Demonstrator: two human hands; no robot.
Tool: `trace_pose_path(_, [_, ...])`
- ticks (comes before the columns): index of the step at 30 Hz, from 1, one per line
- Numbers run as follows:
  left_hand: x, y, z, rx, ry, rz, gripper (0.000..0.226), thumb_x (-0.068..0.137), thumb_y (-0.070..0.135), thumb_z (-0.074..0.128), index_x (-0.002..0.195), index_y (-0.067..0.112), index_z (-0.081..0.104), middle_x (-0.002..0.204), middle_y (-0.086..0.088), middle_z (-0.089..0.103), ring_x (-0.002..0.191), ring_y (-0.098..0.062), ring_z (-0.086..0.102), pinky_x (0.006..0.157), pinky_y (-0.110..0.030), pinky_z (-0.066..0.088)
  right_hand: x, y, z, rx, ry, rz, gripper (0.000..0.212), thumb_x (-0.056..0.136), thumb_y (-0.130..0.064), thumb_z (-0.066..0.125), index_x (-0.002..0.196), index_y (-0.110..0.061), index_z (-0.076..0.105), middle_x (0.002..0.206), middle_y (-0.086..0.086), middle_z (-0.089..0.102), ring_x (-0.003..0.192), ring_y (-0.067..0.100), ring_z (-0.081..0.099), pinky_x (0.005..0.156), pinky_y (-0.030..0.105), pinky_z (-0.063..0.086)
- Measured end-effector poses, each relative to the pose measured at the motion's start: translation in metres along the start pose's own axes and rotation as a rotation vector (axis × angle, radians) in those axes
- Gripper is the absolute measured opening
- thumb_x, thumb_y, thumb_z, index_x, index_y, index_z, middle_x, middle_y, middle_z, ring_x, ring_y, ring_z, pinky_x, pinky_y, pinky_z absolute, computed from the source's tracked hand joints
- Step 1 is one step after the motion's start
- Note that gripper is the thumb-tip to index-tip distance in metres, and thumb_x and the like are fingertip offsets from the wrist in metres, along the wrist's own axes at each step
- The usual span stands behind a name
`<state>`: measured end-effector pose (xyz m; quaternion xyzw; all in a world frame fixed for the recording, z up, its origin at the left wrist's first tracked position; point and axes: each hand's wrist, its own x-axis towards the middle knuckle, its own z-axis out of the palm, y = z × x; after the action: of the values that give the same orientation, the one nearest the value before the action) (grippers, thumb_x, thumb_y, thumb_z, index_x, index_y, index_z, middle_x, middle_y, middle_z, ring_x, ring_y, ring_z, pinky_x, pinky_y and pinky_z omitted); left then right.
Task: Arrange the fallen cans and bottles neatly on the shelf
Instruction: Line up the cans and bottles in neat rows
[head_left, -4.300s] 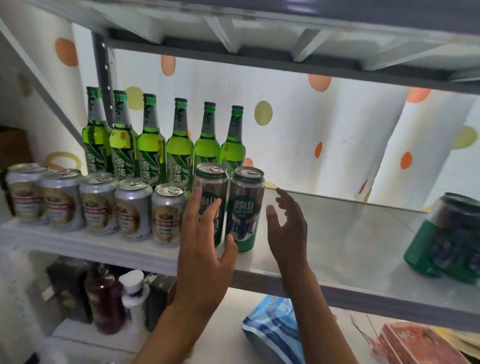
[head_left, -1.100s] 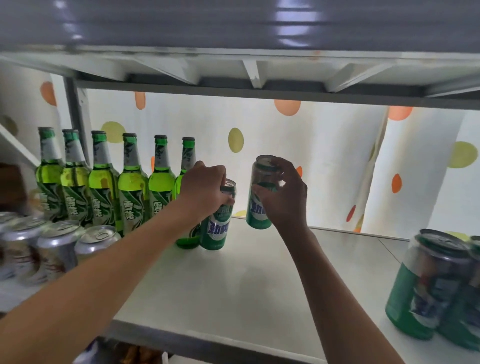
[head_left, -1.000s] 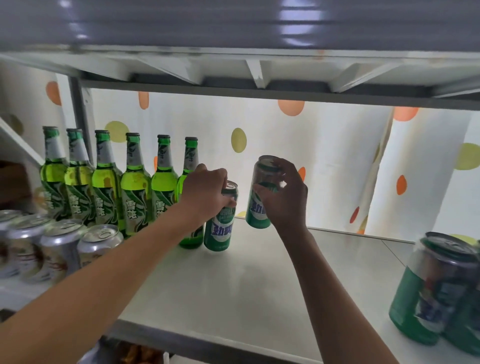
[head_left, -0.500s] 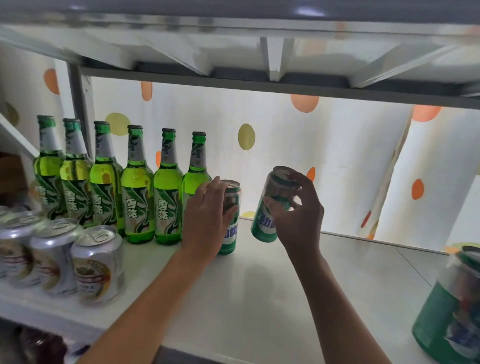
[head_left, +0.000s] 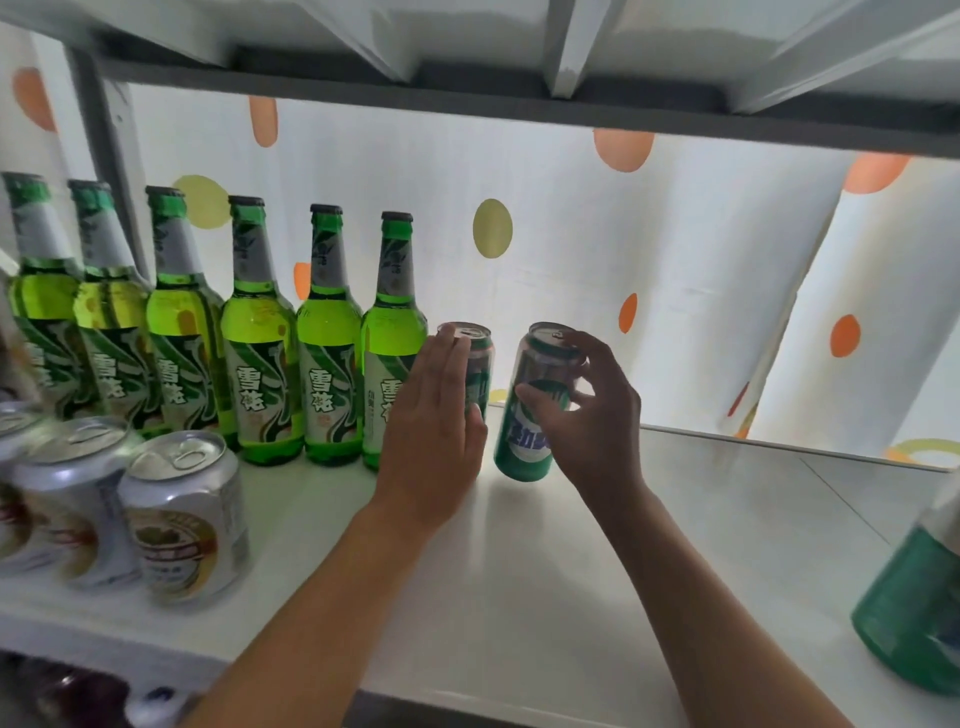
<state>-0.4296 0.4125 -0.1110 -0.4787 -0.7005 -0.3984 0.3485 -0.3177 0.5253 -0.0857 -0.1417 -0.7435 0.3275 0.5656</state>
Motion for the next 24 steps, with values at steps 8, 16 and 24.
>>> trace_pose_path(8, [-0.004,0.000,0.001,0.040,-0.044,0.017,0.064,0.087,0.010,0.048,0.148,0.003,0.029,0.158,-0.013,0.022,0.148,-0.024,0.015,0.119,-0.039,0.021,-0.001,0.004,0.009,-0.049,-0.183,-0.008,0.061,0.074,-0.011,0.076,0.123,-0.036,0.050,0.120,-0.010,0.061,0.105,0.011,0.063,0.090,0.042,0.055])
trace_pose_path(16, [-0.004,0.004,0.000,0.016,-0.055,0.036,0.064,0.088,0.011,0.046,0.149,0.004,0.028,0.158,-0.013,0.022,0.148,-0.026,0.015,0.117,-0.044,0.024,-0.002,0.002,0.005,-0.064,-0.260,-0.009,0.061,0.082,-0.006,0.071,0.132,-0.030,0.049,0.131,-0.012,0.055,0.109,-0.006,0.058,0.095,0.033,0.053])
trace_pose_path(24, [-0.004,0.010,0.000,-0.038,-0.055,0.077,0.062,0.089,0.010,0.044,0.150,0.006,0.028,0.158,-0.010,0.022,0.148,-0.023,0.013,0.119,-0.042,0.019,-0.007,0.006,-0.005,-0.467,-0.227,-0.114,0.051,0.104,-0.041,0.033,0.153,-0.038,0.021,0.164,-0.004,0.017,0.149,0.011,0.018,0.119,0.038,0.027])
